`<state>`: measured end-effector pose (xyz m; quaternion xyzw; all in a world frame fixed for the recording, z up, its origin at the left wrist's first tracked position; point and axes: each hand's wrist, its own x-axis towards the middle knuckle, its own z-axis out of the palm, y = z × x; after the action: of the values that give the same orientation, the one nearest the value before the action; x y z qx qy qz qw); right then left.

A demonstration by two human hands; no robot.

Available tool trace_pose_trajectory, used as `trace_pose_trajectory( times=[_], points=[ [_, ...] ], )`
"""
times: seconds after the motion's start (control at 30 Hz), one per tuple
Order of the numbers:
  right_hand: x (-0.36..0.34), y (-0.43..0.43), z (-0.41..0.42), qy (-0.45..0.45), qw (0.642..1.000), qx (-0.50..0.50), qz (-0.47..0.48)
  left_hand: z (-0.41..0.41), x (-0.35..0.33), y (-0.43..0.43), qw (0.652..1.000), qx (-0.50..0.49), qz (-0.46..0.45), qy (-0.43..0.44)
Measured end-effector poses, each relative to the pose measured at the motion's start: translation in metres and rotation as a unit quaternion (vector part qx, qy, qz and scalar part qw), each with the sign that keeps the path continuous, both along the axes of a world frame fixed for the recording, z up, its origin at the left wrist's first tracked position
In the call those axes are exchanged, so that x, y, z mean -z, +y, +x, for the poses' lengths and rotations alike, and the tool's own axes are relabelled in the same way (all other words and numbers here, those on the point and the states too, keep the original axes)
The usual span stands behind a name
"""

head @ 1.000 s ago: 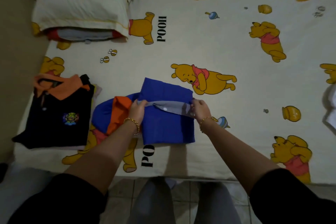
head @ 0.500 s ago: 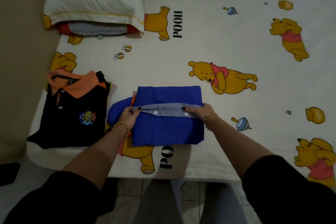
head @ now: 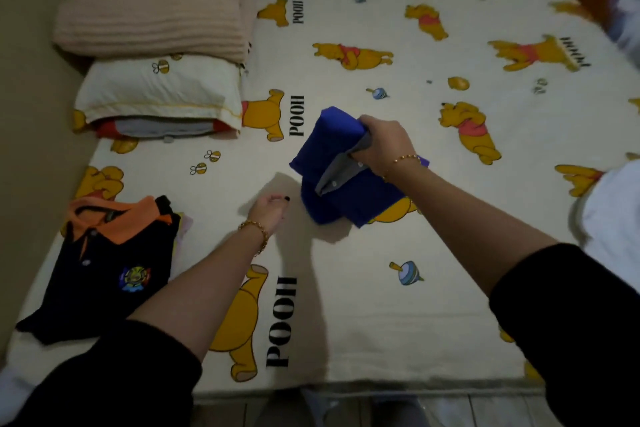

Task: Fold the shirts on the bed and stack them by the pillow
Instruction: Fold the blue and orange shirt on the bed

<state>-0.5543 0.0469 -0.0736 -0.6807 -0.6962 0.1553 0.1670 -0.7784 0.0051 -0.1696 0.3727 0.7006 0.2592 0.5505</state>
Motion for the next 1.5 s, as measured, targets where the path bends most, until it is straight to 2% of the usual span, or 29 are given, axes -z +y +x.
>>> trace_pose_trajectory(
  times=[0.1, 0.2, 0.27, 0.4, 0.5, 0.67, 0.77, 0.87, 0.9, 0.97, 1.13, 1.23, 1.33, 1.4, 1.5],
  points=[
    [-0.009, 0.000, 0.014, -0.083, 0.990, -0.067, 0.097, 0.021, -0.005, 0.001, 0.999, 0.001, 0.039, 0.023],
    [0.024, -0.024, 0.028, -0.133, 0.968, -0.140, 0.161, 0.040, 0.002, -0.012, 0.996, 0.012, 0.058, 0.069],
    [0.072, -0.056, 0.035, -0.136, 0.967, -0.176, 0.128, 0.053, 0.015, -0.026, 0.995, 0.008, 0.052, 0.087],
    [0.173, -0.137, 0.042, -0.079, 0.976, -0.202, -0.013, 0.077, 0.048, -0.055, 0.995, -0.002, 0.016, 0.103],
    [0.205, -0.161, 0.049, -0.016, 0.985, -0.150, -0.086, 0.092, 0.070, -0.065, 0.992, -0.020, 0.000, 0.122],
    [0.206, -0.124, 0.079, 0.077, 0.992, 0.005, -0.102, 0.112, 0.081, -0.055, 0.988, -0.060, 0.022, 0.138],
    [0.200, -0.093, 0.096, 0.150, 0.974, 0.120, -0.119, 0.118, 0.088, -0.040, 0.990, -0.064, 0.012, 0.122],
    [0.201, -0.073, 0.105, 0.235, 0.926, 0.199, -0.216, 0.123, 0.096, -0.032, 0.993, -0.047, -0.037, 0.101],
    [0.203, -0.069, 0.106, 0.253, 0.909, 0.208, -0.258, 0.124, 0.099, -0.033, 0.993, -0.042, -0.040, 0.101],
    [0.208, -0.067, 0.110, 0.260, 0.895, 0.205, -0.298, 0.127, 0.099, -0.035, 0.994, -0.056, -0.007, 0.095],
    [0.208, -0.093, 0.114, 0.322, 0.885, 0.241, -0.235, 0.134, 0.092, -0.054, 0.991, -0.101, 0.070, 0.057],
    [0.204, -0.118, 0.118, 0.316, 0.890, 0.249, -0.216, 0.137, 0.094, -0.075, 0.995, -0.081, 0.027, 0.051],
    [0.200, -0.146, 0.127, 0.278, 0.886, 0.235, -0.286, 0.135, 0.101, -0.105, 0.995, -0.051, -0.046, 0.069],
    [0.201, -0.164, 0.133, 0.271, 0.862, 0.217, -0.368, 0.127, 0.106, -0.125, 0.993, -0.031, -0.074, 0.085],
    [0.195, -0.184, 0.137, 0.318, 0.792, 0.213, -0.475, 0.111, 0.108, -0.145, 0.988, -0.007, -0.130, 0.078]
  ],
)
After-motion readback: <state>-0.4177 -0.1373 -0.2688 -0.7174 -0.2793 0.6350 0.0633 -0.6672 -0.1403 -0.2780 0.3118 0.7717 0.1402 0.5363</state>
